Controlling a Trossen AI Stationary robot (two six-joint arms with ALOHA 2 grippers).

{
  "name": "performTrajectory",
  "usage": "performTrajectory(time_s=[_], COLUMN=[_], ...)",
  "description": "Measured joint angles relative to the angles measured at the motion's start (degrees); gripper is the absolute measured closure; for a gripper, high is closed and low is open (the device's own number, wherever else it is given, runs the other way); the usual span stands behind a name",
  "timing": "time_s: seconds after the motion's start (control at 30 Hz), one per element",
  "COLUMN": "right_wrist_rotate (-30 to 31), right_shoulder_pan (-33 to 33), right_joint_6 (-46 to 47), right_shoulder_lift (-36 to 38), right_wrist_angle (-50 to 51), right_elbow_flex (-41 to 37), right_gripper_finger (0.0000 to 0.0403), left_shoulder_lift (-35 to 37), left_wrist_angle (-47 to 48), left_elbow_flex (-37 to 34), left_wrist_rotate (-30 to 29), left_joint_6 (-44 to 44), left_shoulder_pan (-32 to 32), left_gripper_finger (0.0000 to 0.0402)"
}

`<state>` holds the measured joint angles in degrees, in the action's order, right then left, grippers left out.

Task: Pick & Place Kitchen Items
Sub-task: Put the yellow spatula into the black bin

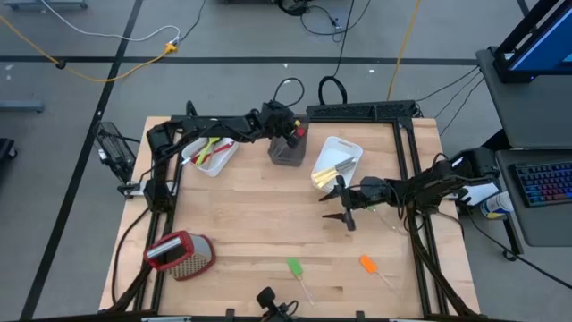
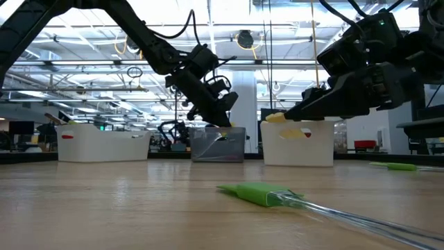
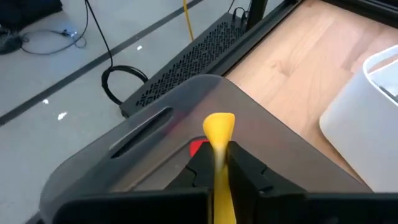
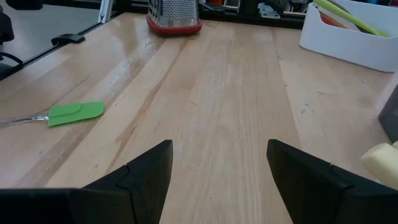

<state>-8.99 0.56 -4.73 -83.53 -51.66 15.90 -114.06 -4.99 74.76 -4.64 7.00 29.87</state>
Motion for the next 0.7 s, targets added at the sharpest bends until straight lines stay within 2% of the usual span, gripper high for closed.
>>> performTrajectory(time_s=[0.13,0.37,0.7], right_wrist_rotate=[-0.02,0.0,-0.16], right_shoulder_pan=[0.0,0.73,2.27], right_joint_6=[0.94,1.0,0.79], right_shoulder_lift=[0.0,-0.02,-0.07], right_wrist_angle=[0.0,0.05,-0.04], right_elbow_flex=[-0.02,-0.04,-0.11], right_gripper_finger=[0.0149,0.0149,0.0149], left_shoulder_lift=[0.0,0.0,0.0], left_wrist_angle=[3.21,9.89,9.54], left_elbow_flex=[0.0,0.0,0.0], left_wrist_rotate=[0.02,0.02,0.02], left_joint_6=[1.79,2.56,2.39], left_shoulder_pan=[-0.02,-0.13,-1.03], left_gripper_finger=[0.0373,0.0379,0.0361])
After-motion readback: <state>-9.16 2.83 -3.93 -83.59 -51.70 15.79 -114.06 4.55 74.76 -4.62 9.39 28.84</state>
